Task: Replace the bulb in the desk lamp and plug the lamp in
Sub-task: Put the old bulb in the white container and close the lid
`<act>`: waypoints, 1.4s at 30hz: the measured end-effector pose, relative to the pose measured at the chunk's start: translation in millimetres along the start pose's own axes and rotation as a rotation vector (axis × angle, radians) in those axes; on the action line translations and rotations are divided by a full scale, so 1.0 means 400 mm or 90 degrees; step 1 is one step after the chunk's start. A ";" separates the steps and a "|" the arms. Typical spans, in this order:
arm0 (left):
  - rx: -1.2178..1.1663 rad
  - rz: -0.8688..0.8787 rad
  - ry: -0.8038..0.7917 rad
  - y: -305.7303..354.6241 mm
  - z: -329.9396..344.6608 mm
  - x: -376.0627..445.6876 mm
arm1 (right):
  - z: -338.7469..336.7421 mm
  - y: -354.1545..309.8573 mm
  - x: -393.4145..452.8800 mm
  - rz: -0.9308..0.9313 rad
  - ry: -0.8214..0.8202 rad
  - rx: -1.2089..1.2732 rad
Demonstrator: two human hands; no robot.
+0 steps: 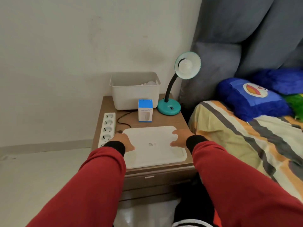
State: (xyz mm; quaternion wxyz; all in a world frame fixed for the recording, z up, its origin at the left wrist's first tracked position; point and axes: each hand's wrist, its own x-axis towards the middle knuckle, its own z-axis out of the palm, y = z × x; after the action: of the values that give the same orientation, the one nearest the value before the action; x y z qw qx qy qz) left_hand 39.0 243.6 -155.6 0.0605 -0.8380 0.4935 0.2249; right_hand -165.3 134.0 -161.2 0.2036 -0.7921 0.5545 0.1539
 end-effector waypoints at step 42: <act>-0.503 0.145 0.328 -0.147 -0.298 0.156 | -0.288 -0.185 0.132 -0.130 0.299 0.350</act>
State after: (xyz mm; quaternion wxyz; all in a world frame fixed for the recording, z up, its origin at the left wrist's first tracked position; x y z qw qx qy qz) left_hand 152.6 184.9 -83.5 -0.4114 -0.7659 0.4580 0.1855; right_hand -75.9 56.6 -74.6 0.2903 -0.7727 0.5250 -0.2075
